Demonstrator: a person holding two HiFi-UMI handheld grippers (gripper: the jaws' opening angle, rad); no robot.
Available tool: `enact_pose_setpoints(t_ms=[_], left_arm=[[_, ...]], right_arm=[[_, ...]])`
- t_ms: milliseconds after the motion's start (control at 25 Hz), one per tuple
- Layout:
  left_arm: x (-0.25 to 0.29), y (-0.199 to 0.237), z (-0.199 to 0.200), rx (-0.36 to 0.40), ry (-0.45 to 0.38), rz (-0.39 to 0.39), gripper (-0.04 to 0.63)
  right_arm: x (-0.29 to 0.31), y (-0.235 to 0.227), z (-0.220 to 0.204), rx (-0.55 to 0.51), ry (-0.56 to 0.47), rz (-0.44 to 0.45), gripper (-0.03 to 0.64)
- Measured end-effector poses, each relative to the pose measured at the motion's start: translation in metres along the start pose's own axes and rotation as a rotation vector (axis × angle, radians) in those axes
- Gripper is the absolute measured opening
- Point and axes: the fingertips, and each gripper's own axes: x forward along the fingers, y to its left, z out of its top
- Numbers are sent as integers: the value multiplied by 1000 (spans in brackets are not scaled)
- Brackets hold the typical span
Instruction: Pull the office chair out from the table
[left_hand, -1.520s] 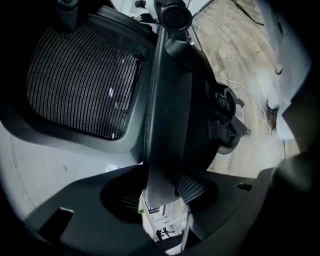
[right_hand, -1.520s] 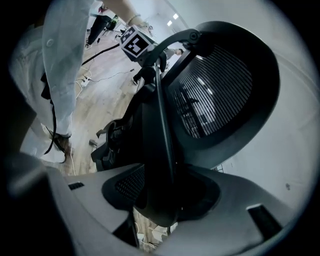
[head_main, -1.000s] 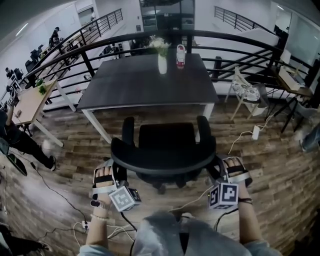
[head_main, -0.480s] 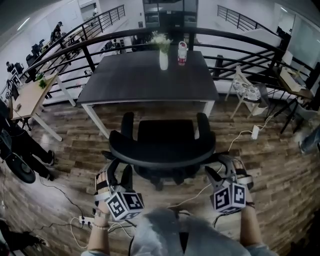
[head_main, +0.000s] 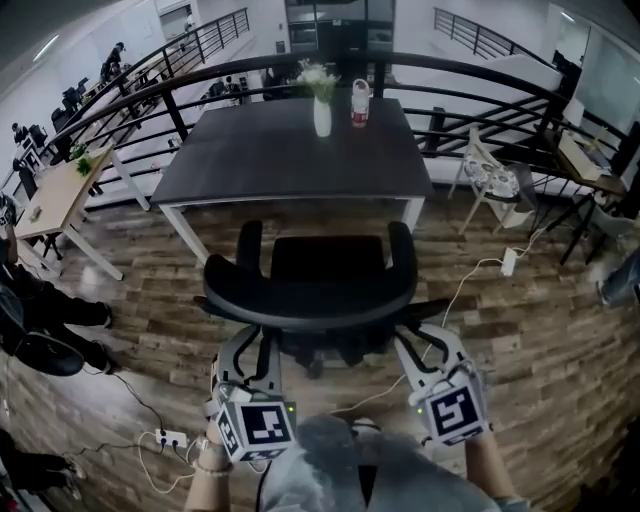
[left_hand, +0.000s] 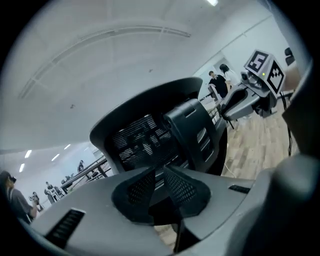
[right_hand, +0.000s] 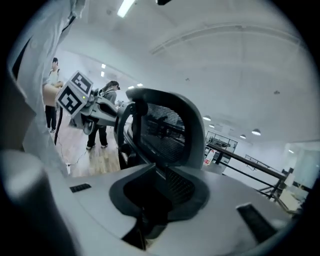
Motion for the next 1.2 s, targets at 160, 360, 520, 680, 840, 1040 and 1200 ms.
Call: enact_pose_setpoints(t_ms=[160, 360, 520, 680, 840, 1040, 1200], left_arm=[[-7, 4, 11, -157, -16, 13, 20], [-14, -8, 17, -209, -17, -1, 9], [-20, -12, 13, -261, -2, -18, 9], [-23, -15, 13, -287, 1, -31, 9], [-24, -20, 10, -339, 17, -55, 9], [-22, -22, 7, -358, 40, -56, 9], [-22, -21, 8, -388, 45, -72, 9]], right_arm=[[-7, -2, 19, 64, -75, -60, 6], [-9, 5, 22, 97, -91, -19, 5], [-9, 5, 19, 149, -92, -8, 5], [-9, 0, 16, 194, -93, -2, 3], [-8, 0, 16, 198, -97, 16, 3], [-7, 0, 16, 188, -94, 29, 3], [-8, -1, 15, 195, -91, 36, 3]])
